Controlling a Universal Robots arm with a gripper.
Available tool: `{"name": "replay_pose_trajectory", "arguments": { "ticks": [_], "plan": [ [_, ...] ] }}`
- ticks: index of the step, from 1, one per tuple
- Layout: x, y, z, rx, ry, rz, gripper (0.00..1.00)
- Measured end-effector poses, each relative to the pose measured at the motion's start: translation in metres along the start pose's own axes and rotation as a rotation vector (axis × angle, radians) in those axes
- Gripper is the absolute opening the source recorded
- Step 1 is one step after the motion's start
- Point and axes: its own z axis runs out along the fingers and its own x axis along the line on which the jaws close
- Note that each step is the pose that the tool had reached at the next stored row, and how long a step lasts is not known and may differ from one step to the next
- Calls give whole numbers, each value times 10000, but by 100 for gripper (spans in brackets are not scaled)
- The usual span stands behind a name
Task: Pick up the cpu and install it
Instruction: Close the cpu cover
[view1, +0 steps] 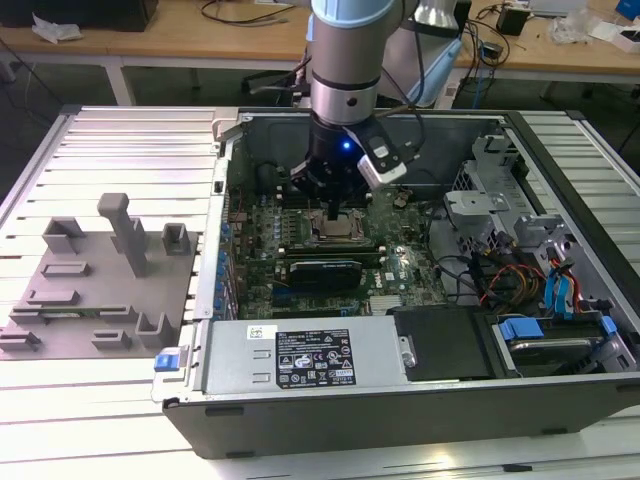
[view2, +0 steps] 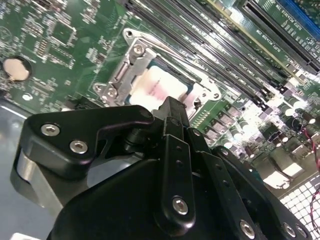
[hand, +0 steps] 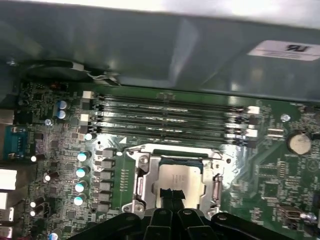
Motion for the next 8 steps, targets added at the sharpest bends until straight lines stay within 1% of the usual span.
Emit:
{"name": "replay_pose_trajectory", "arguments": {
  "ticks": [3, 6, 8],
  "plan": [
    [57, 3, 50, 1, 1, -85, 11],
    [85, 5, 61, 0, 1, -153, 11],
    [109, 4, 82, -3, 0, -192, 11]
  ]
}}
